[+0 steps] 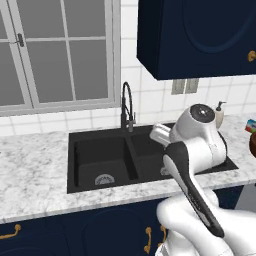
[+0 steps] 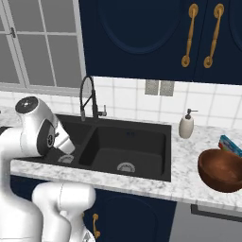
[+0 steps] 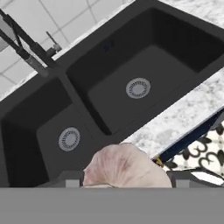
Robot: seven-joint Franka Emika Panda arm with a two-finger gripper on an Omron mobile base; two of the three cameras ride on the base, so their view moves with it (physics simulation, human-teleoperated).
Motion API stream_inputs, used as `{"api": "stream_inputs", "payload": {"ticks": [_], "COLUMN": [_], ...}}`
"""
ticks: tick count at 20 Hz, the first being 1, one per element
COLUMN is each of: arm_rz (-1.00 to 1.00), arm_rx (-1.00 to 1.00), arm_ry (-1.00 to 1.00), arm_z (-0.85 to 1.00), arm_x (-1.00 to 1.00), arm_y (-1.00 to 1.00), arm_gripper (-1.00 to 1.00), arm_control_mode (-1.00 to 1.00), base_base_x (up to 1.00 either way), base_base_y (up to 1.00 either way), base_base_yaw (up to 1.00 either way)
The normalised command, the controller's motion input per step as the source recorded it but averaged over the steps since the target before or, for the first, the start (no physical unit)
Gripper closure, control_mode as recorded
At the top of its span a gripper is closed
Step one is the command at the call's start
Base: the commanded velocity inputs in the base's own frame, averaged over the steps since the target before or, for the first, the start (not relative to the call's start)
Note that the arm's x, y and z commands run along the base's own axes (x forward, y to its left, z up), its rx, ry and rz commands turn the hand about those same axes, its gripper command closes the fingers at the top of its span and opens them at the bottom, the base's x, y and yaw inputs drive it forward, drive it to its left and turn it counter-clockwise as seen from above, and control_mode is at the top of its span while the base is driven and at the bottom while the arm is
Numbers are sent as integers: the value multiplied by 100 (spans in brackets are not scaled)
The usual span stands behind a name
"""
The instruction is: Pick the garlic from the sink and place it in the bowl. Then pick the bowl and place it in the microwave. Then close the microwave door and press the start button.
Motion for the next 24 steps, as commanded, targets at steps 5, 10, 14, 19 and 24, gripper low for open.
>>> {"api": "stream_inputs", "payload": {"ticks": [5, 10, 14, 19, 24], "arm_rz": [0, -2, -5, -10, -7], "arm_rx": [4, 0, 0, -7, -9], "arm_ry": [17, 12, 8, 0, 0], "arm_z": [71, 43, 9, 0, -3], "arm_x": [-28, -4, -1, 0, 5], "arm_y": [-99, -100, -98, -80, -84], "arm_gripper": [100, 100, 100, 100, 100], "arm_control_mode": [-100, -100, -100, -100, -100], "base_base_x": [0, 0, 0, 0, 0], "base_base_y": [0, 0, 0, 0, 0], "base_base_yaw": [0, 0, 0, 0, 0]}}
